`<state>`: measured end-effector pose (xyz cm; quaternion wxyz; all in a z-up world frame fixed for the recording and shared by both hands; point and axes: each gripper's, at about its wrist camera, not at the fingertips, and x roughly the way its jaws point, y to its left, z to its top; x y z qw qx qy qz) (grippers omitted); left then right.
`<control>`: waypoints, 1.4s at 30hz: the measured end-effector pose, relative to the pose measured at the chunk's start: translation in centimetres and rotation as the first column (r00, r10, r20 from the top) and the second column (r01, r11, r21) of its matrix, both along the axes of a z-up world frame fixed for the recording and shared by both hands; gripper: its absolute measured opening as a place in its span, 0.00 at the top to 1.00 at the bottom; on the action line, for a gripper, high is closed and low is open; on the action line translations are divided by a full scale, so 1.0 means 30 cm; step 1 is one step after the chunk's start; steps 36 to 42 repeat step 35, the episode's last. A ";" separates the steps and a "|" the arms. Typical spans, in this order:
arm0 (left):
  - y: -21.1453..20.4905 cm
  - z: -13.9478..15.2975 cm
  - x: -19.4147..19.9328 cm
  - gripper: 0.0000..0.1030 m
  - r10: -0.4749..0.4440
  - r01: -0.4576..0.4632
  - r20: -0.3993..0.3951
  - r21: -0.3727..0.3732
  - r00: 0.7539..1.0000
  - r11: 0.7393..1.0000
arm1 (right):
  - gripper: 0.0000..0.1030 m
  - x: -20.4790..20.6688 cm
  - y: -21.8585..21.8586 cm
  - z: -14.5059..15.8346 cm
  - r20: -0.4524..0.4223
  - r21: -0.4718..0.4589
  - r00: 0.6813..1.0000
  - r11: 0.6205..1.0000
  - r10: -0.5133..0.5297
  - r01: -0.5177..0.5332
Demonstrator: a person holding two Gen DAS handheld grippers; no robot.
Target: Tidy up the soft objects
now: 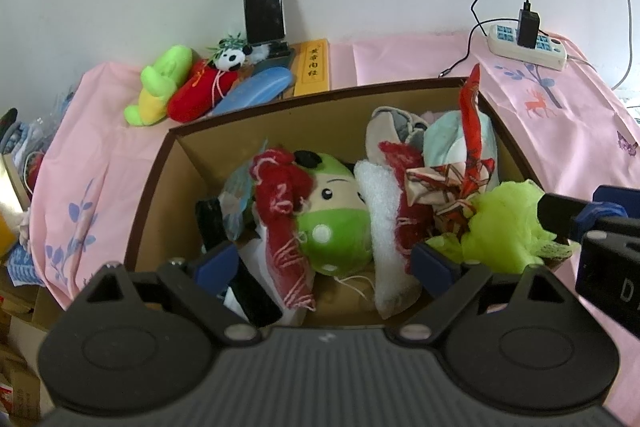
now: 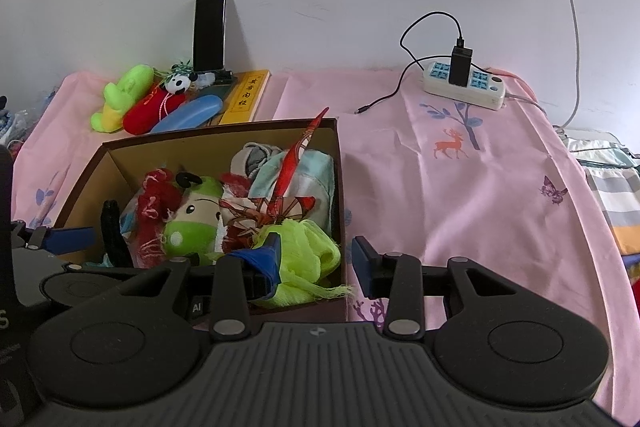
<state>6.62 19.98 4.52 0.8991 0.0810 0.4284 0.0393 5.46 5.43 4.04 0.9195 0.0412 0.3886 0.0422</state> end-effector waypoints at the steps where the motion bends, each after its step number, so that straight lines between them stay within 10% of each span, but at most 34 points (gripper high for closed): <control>1: 0.001 -0.001 0.001 0.10 0.000 0.000 0.000 -0.001 1.000 1.000 | 0.79 0.001 0.001 -0.001 0.000 0.001 1.000 1.000 0.000 0.000; 42: -0.005 0.025 0.007 0.11 -0.093 0.096 0.077 -0.028 0.993 0.995 | 0.78 0.008 -0.025 0.006 0.047 0.031 0.998 0.998 -0.049 0.048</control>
